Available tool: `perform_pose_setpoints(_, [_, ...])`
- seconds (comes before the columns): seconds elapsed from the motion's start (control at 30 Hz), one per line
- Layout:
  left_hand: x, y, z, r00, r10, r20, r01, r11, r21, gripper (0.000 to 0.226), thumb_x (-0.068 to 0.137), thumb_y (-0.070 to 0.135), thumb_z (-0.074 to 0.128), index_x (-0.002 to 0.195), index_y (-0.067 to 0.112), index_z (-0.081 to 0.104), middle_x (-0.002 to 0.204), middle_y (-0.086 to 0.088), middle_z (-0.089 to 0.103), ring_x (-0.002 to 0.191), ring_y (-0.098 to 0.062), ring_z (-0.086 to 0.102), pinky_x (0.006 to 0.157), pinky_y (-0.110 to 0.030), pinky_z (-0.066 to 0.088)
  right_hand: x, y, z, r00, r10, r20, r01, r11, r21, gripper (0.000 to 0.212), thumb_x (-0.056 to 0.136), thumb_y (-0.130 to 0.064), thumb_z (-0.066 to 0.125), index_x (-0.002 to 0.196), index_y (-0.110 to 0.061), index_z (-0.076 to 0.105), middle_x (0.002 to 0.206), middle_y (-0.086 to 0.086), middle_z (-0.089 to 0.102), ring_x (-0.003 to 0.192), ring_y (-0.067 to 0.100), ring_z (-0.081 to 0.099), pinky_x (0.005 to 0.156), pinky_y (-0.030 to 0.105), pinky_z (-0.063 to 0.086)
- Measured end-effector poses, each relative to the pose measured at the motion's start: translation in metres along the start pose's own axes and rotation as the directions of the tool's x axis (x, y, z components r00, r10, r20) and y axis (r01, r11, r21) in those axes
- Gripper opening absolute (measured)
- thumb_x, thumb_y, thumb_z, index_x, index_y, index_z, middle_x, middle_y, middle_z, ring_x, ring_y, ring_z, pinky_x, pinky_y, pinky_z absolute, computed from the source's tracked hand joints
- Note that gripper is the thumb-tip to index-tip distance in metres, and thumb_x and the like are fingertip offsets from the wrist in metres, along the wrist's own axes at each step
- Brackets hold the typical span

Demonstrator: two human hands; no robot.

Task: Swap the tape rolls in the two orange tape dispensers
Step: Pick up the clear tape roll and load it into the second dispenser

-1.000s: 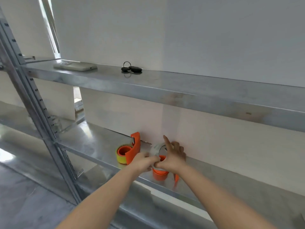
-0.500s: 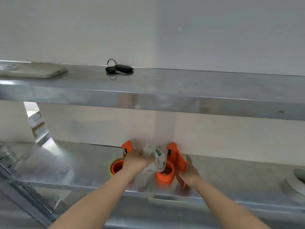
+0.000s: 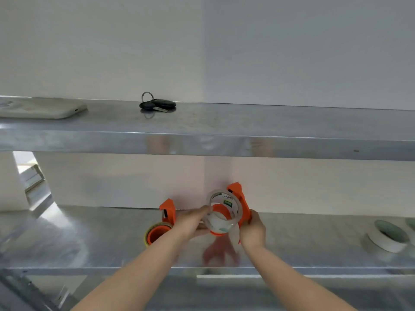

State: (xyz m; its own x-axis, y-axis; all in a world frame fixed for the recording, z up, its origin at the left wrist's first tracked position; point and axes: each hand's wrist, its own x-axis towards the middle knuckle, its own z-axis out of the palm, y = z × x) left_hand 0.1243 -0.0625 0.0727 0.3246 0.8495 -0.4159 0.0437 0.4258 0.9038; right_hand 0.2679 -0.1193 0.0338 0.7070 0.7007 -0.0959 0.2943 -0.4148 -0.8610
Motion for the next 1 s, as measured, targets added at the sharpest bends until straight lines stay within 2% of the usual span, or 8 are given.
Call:
perform_pose_setpoints(0.23, [-0.009, 0.005, 0.018, 0.998, 0.020, -0.056, -0.017, 0.998, 0.064, 0.038, 0.082, 0.031, 0.065, 0.107, 0.002, 0.064, 0.092, -0.012, 0.066, 0.083, -0.026, 0.064, 0.075, -0.034, 0.055, -0.002, -0.004, -0.013, 0.999, 0.006, -0.053, 0.003, 0.986, 0.169, 0.016, 0.089, -0.008, 0.039, 0.092, -0.005, 0.054, 0.078, 0.013, 0.061, 0.075, 0.034, 0.058, 0.067, 0.039, 0.050])
perform_pose_setpoints(0.43, [-0.008, 0.008, 0.016, 0.989, 0.066, -0.129, -0.046, 0.986, 0.158, 0.018, 0.082, 0.031, 0.065, 0.085, 0.013, 0.062, 0.097, -0.010, 0.062, 0.099, -0.027, 0.061, 0.082, -0.036, 0.052, -0.005, -0.011, -0.012, 0.999, -0.034, -0.026, 0.040, 0.969, 0.244, 0.015, 0.090, -0.010, 0.038, 0.089, -0.008, 0.053, 0.072, 0.006, 0.058, 0.066, 0.024, 0.052, 0.052, 0.026, 0.040])
perform_pose_setpoints(0.6, [-0.011, 0.009, 0.013, 0.973, 0.079, -0.219, -0.030, 0.976, 0.218, 0.034, 0.086, 0.037, 0.057, 0.062, 0.015, 0.047, 0.075, -0.008, 0.053, 0.084, -0.029, 0.050, 0.076, -0.037, 0.042, -0.007, -0.011, -0.010, 0.997, -0.077, -0.007, 0.076, 0.963, 0.258, 0.017, 0.090, -0.008, 0.037, 0.088, -0.011, 0.053, 0.070, 0.004, 0.057, 0.066, 0.022, 0.053, 0.054, 0.026, 0.042])
perform_pose_setpoints(0.73, [-0.011, 0.004, 0.014, 0.977, 0.109, -0.181, -0.092, 0.991, 0.100, 0.051, 0.052, 0.050, 0.068, 0.076, 0.007, 0.056, 0.077, -0.024, 0.047, 0.071, -0.025, 0.053, 0.073, -0.035, 0.052, -0.011, -0.010, -0.007, 0.998, -0.057, -0.015, 0.059, 0.949, 0.309, 0.015, 0.090, -0.007, 0.040, 0.090, -0.012, 0.054, 0.076, 0.003, 0.059, 0.073, 0.023, 0.056, 0.065, 0.029, 0.044])
perform_pose_setpoints(0.8, [-0.004, 0.000, 0.014, 0.971, 0.123, -0.205, -0.116, 0.992, 0.043, 0.084, 0.043, 0.050, 0.075, 0.102, -0.009, 0.060, 0.089, -0.042, 0.044, 0.071, -0.026, 0.054, 0.080, -0.037, 0.058, -0.011, -0.011, -0.008, 0.999, -0.045, -0.011, 0.046, 0.942, 0.334, 0.016, 0.090, -0.006, 0.040, 0.092, -0.012, 0.055, 0.081, 0.006, 0.061, 0.078, 0.026, 0.057, 0.071, 0.032, 0.044])
perform_pose_setpoints(0.87, [0.002, -0.005, 0.014, 0.981, 0.091, -0.172, -0.095, 0.995, -0.013, 0.113, 0.038, 0.050, 0.083, 0.122, -0.015, 0.045, 0.098, -0.036, 0.057, 0.083, -0.031, 0.063, 0.086, -0.043, 0.058, -0.008, -0.010, -0.008, 0.999, -0.033, 0.012, 0.026, 0.938, 0.344, 0.017, 0.089, -0.005, 0.040, 0.091, -0.011, 0.056, 0.084, 0.007, 0.063, 0.082, 0.028, 0.059, 0.075, 0.035, 0.048])
perform_pose_setpoints(0.93, [0.000, -0.003, 0.017, 0.996, 0.061, -0.072, -0.065, 0.996, -0.054, 0.108, 0.037, 0.049, 0.088, 0.123, -0.008, 0.054, 0.111, -0.025, 0.067, 0.100, -0.034, 0.067, 0.092, -0.045, 0.056, -0.005, -0.005, -0.007, 0.998, -0.004, 0.069, -0.024, 0.920, 0.391, 0.020, 0.088, -0.004, 0.041, 0.090, -0.013, 0.059, 0.088, 0.008, 0.067, 0.088, 0.032, 0.063, 0.082, 0.043, 0.054])
perform_pose_setpoints(1.0, [-0.010, 0.003, 0.024, 0.998, 0.046, 0.039, -0.043, 0.995, -0.089, 0.074, 0.055, 0.031, 0.087, 0.116, -0.002, 0.062, 0.110, -0.019, 0.071, 0.103, -0.033, 0.068, 0.093, -0.043, 0.054, -0.001, 0.000, -0.008, 0.990, 0.023, 0.142, -0.086, 0.890, 0.449, 0.024, 0.087, -0.003, 0.043, 0.092, -0.017, 0.061, 0.093, 0.011, 0.069, 0.091, 0.033, 0.065, 0.085, 0.051, 0.055])
